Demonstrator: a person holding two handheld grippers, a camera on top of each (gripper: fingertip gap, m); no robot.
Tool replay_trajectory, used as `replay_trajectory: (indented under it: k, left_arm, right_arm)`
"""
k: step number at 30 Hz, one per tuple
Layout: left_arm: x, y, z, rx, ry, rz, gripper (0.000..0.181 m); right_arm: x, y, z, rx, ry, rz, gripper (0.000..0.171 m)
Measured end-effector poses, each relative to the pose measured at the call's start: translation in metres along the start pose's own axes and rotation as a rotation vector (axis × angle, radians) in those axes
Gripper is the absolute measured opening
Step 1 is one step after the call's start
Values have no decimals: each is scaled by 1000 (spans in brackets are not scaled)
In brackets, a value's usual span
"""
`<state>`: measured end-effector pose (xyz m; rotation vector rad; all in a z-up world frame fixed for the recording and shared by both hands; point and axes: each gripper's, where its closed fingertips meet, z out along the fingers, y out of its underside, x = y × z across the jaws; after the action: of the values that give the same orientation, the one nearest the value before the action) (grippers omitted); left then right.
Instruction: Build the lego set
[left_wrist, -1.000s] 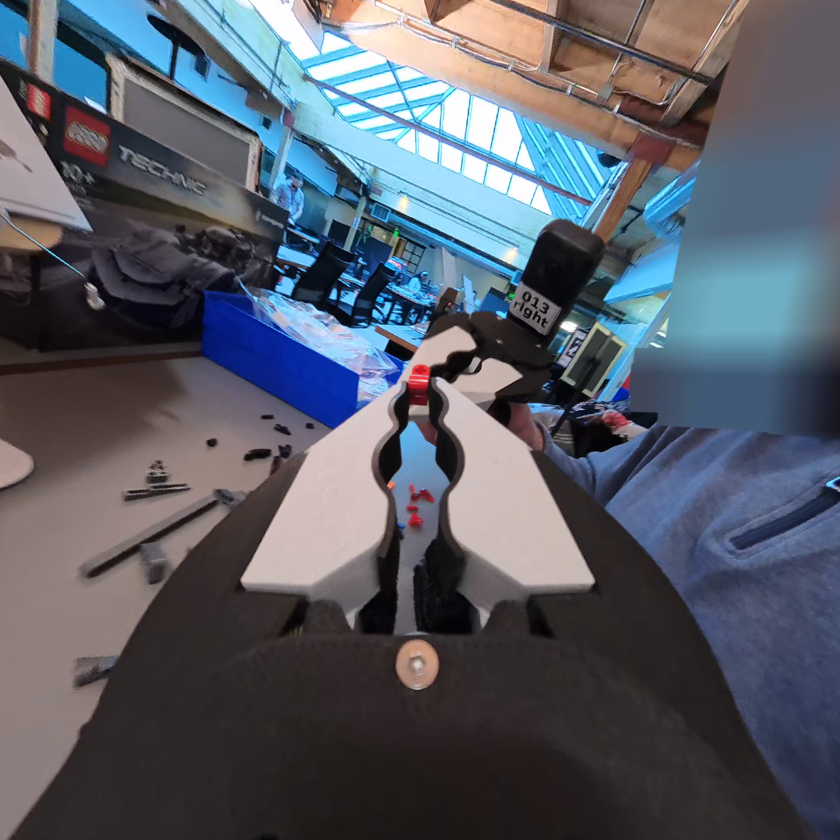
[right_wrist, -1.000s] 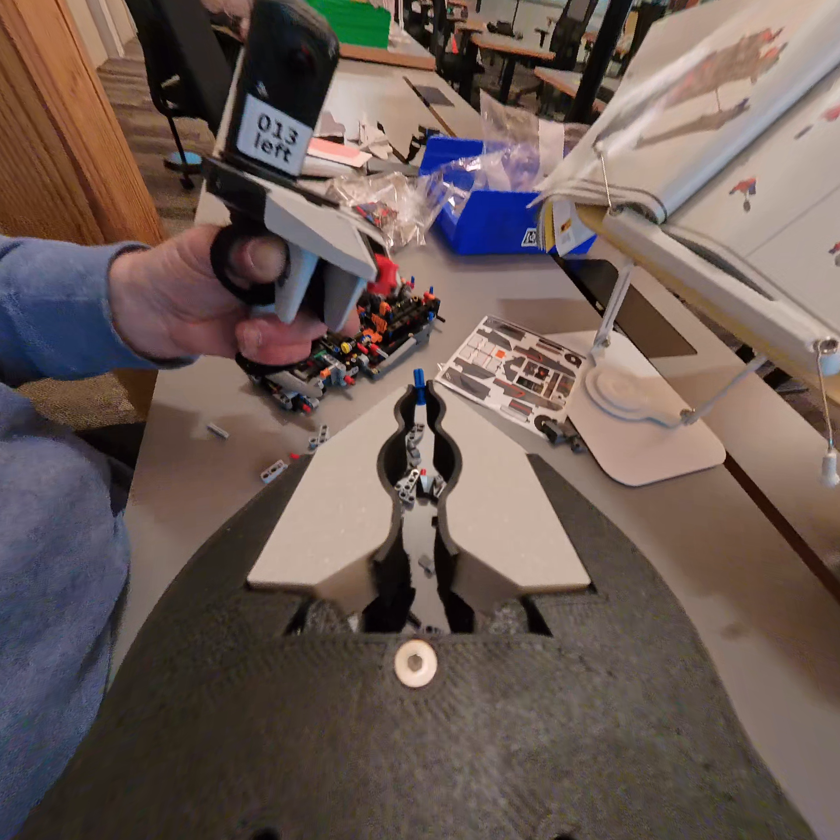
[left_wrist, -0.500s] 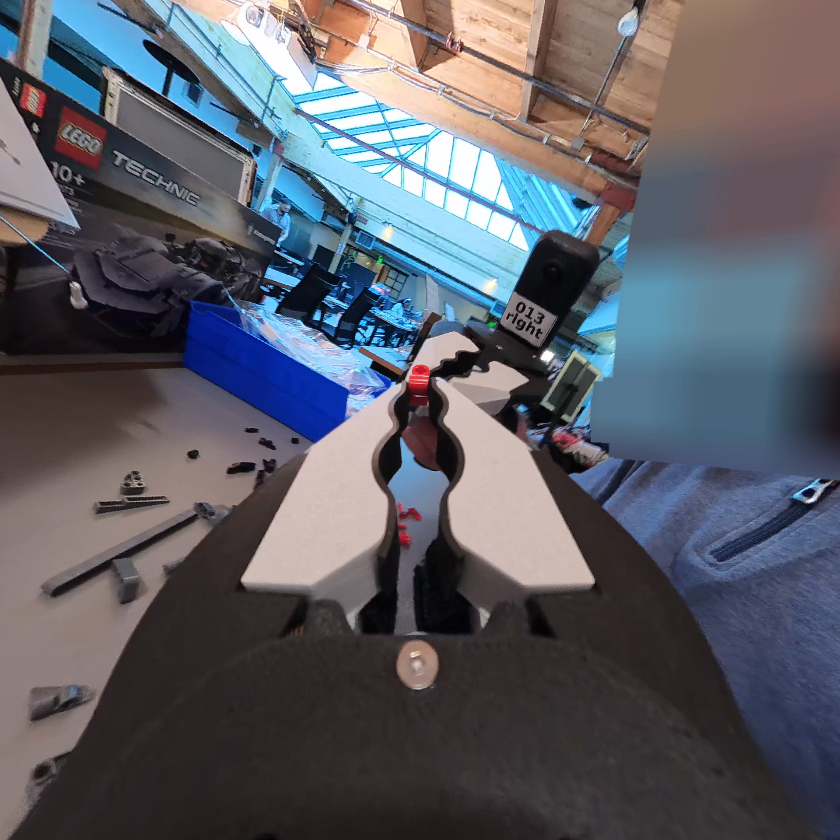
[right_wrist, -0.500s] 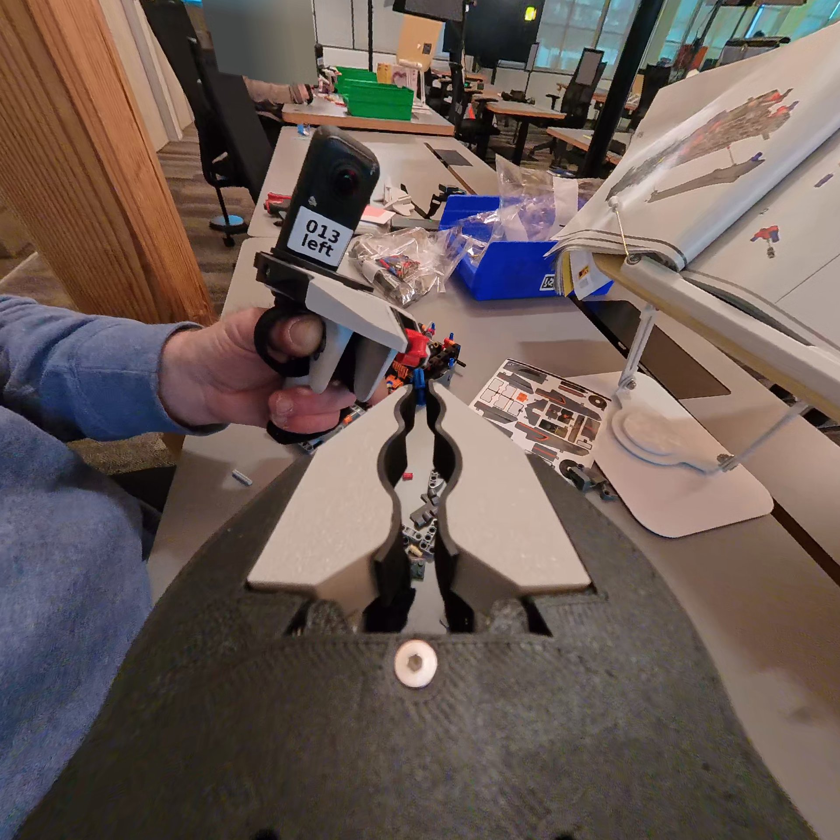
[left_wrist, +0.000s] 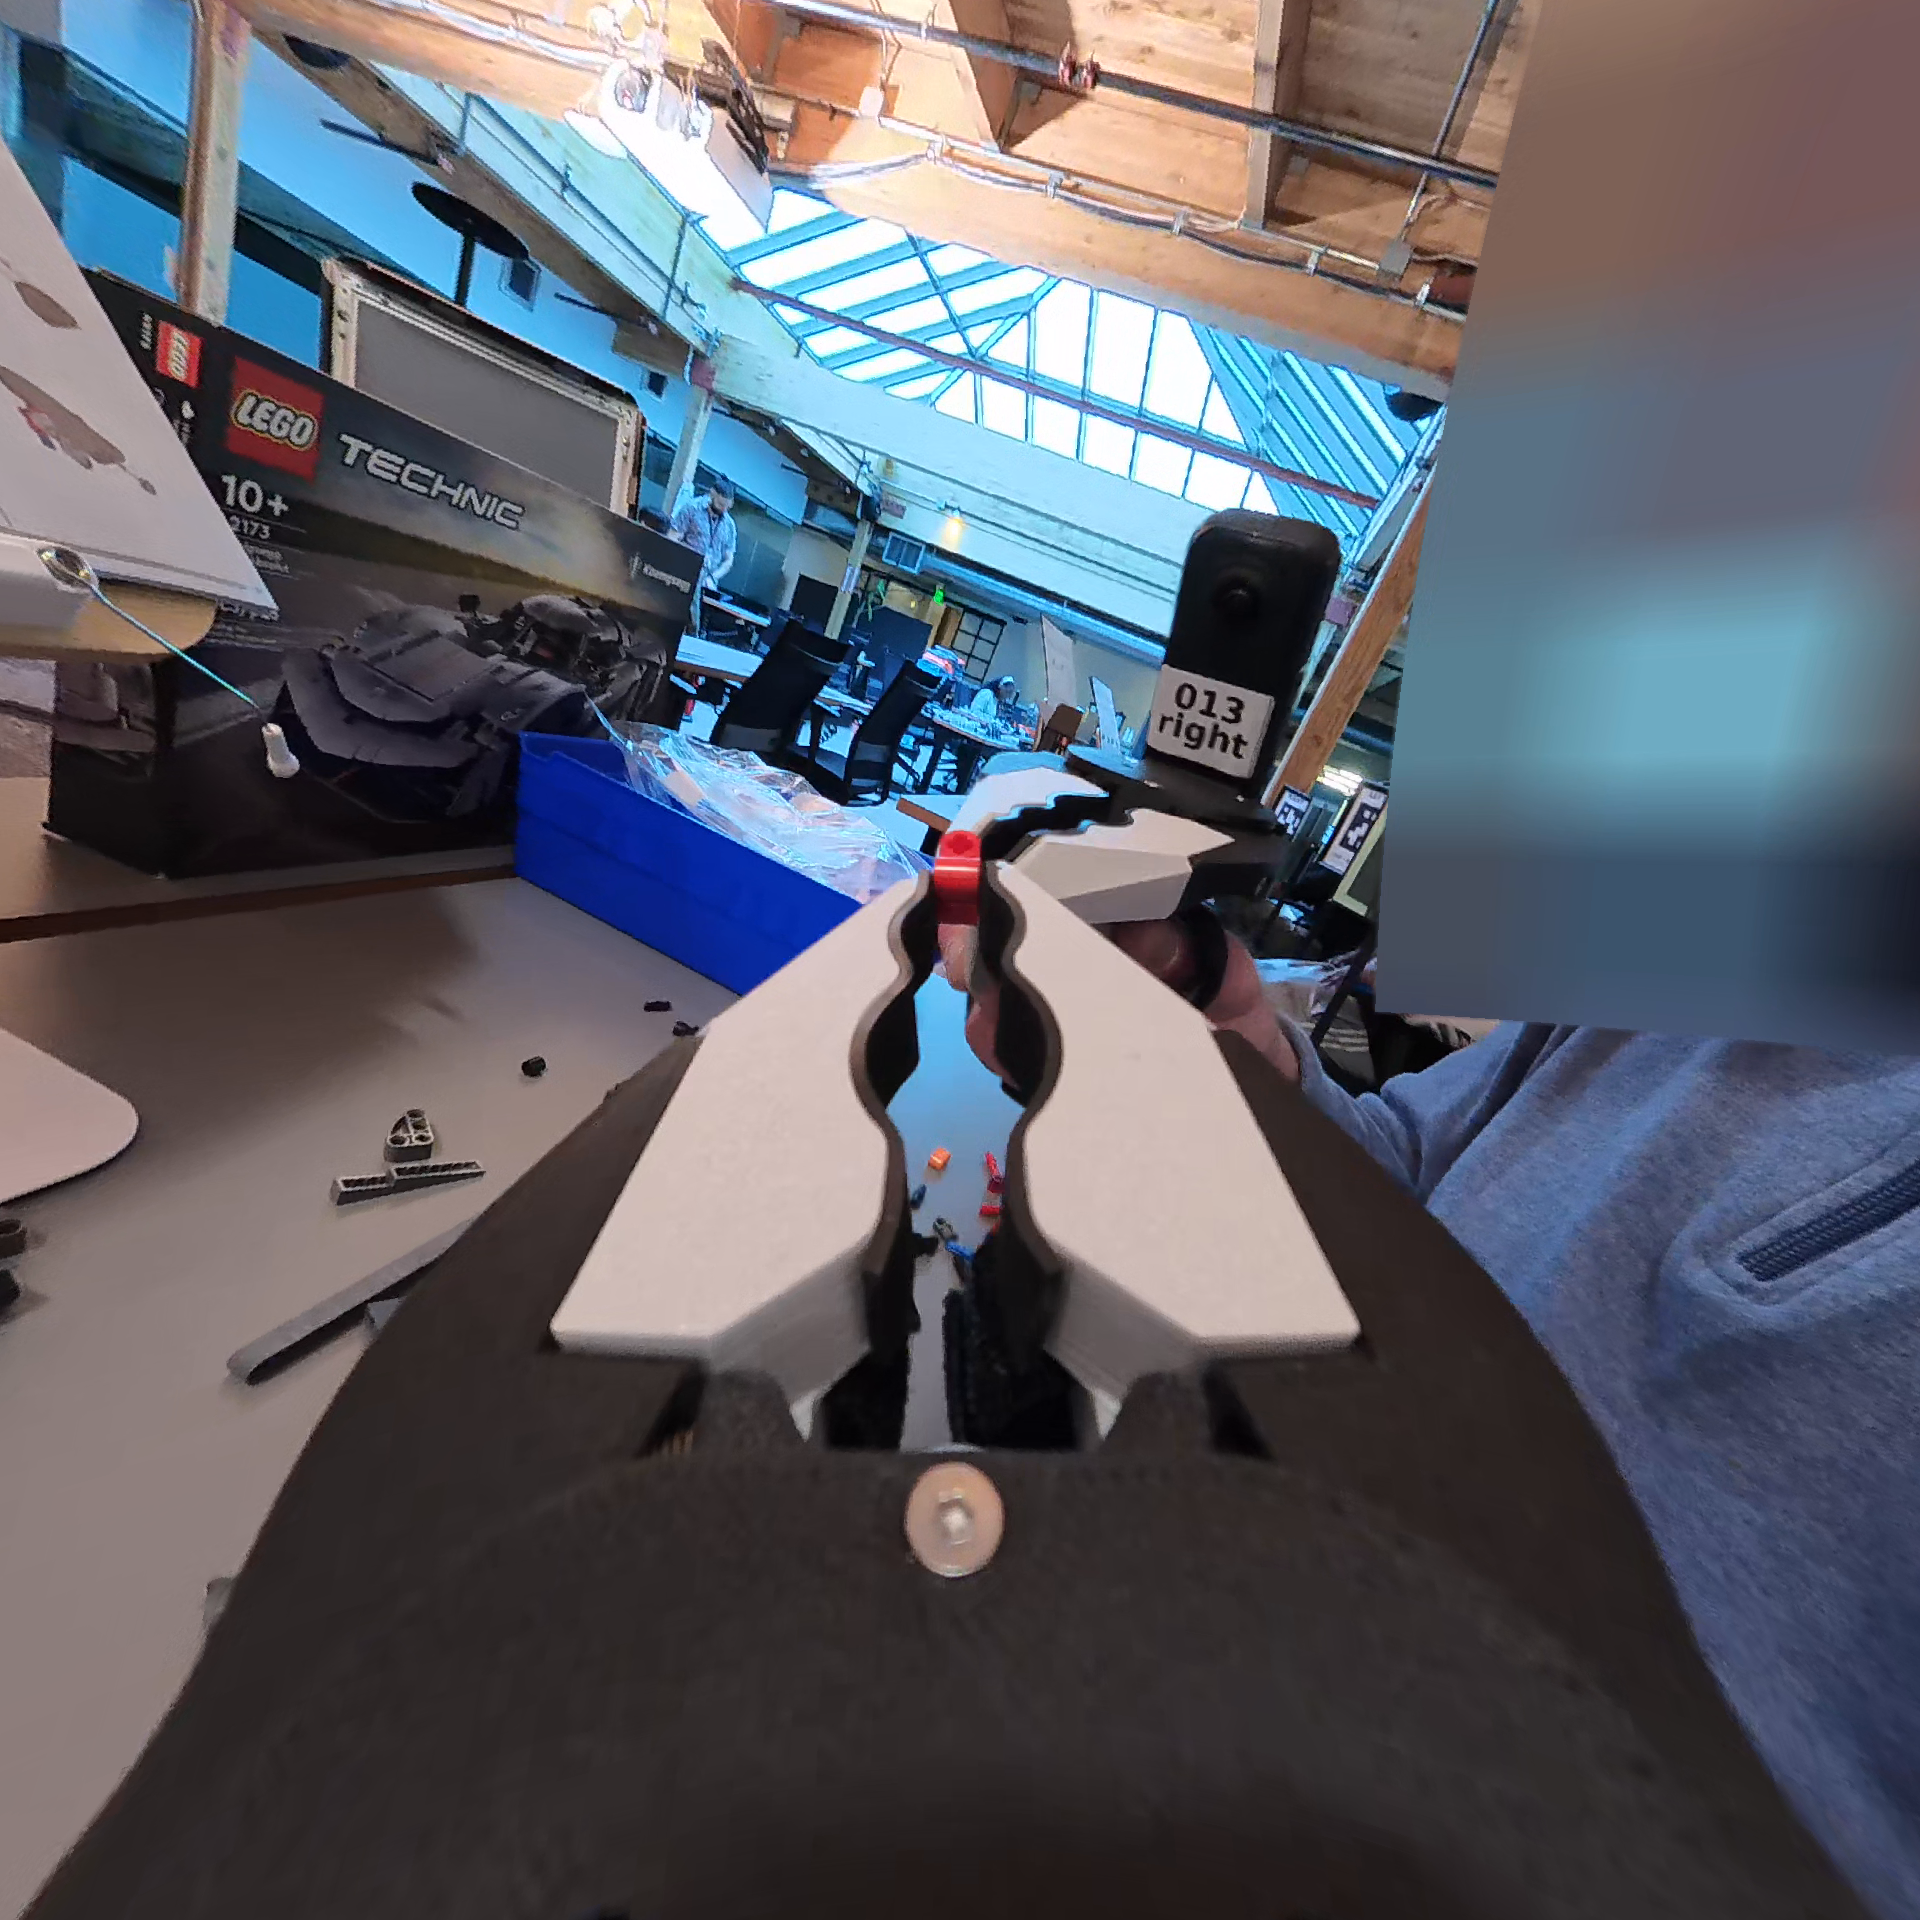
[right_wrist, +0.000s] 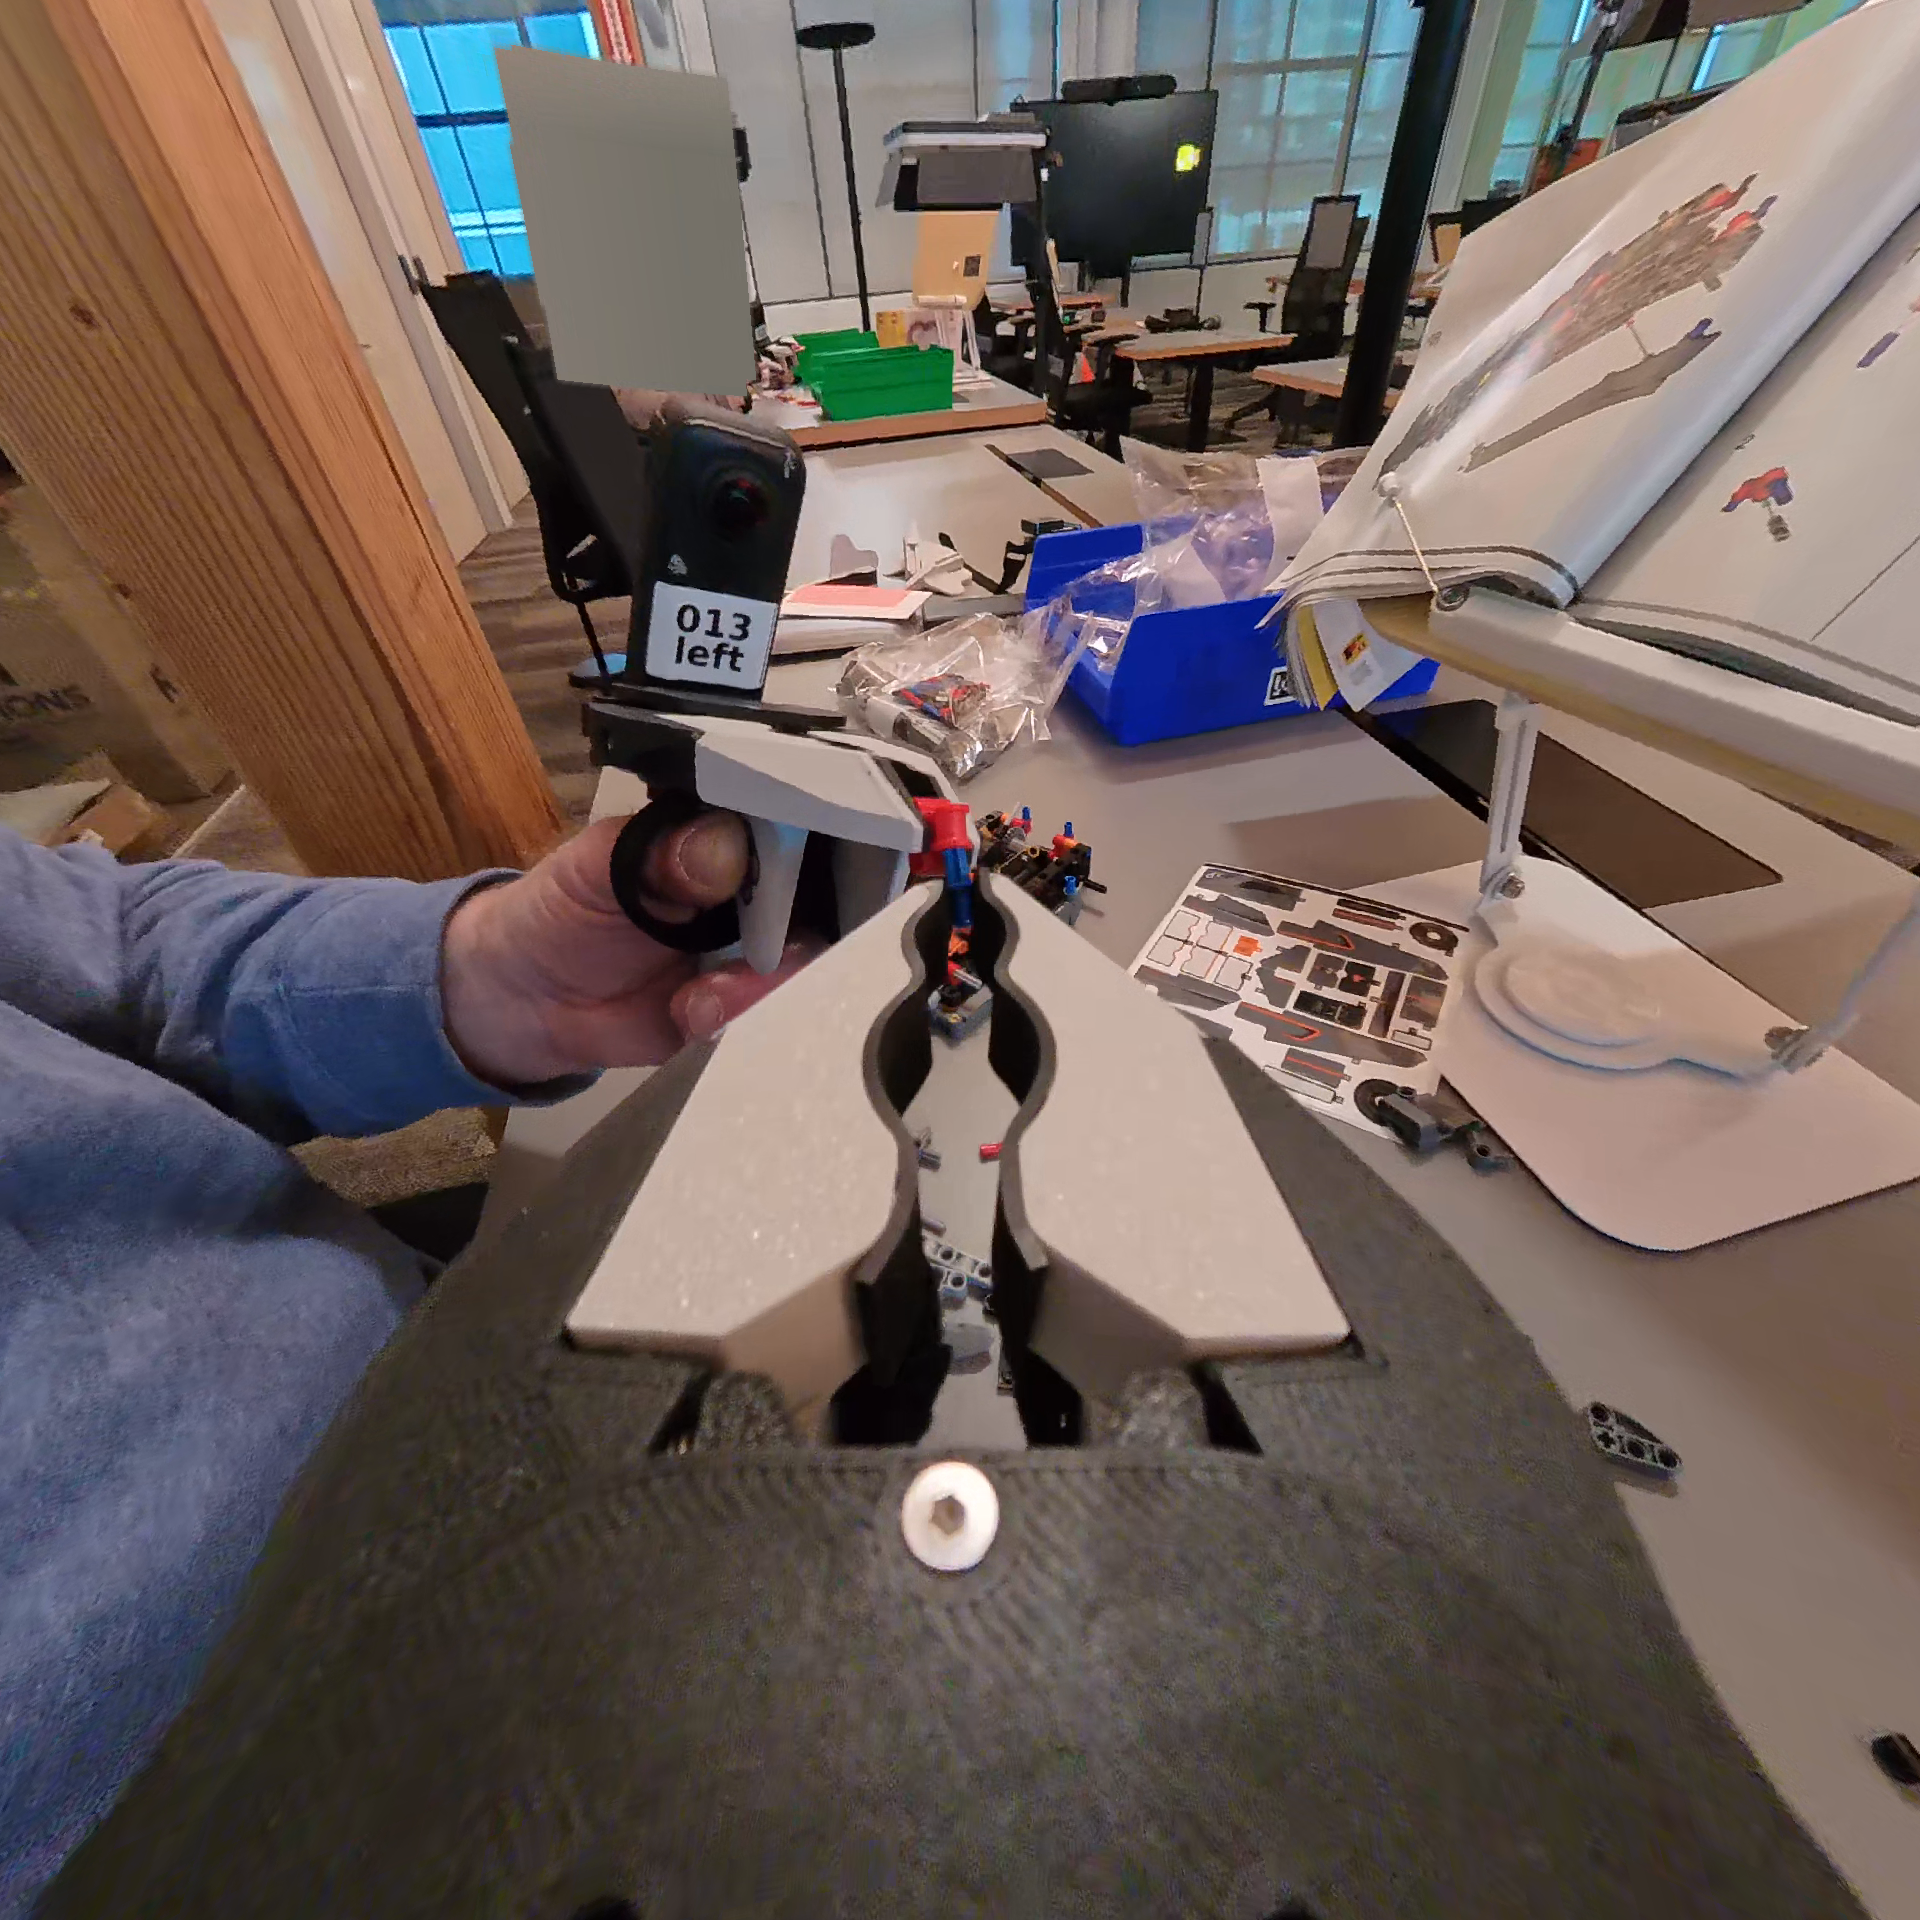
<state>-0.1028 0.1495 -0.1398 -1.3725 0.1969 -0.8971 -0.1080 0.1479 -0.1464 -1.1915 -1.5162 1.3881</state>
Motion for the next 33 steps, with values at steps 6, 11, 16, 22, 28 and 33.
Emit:
replay_trajectory:
  k: [6,11,16,22,28,33]
  left_arm:
    - [-8,4,6,-38,-78,24,6]
    - [-9,1,7,-50,-114,47,6]
    - [-9,3,4,-85,-122,31,6]
    - [0,8,1,-167,-12,-95,5]
    - [7,21,1,-297,90,-218,5]
    - [14,34,4,-407,141,-262,5]
  right_arm:
    - [7,1,1,-29,118,-96,1]
    - [9,-2,3,-15,136,-97,1]
    - [8,-1,5,12,101,-34,1]
    - [4,0,-2,-18,77,-209,17]
    - [-11,16,-11,-210,-24,-577,29]
    - [-16,25,-13,-287,-78,-782,29]
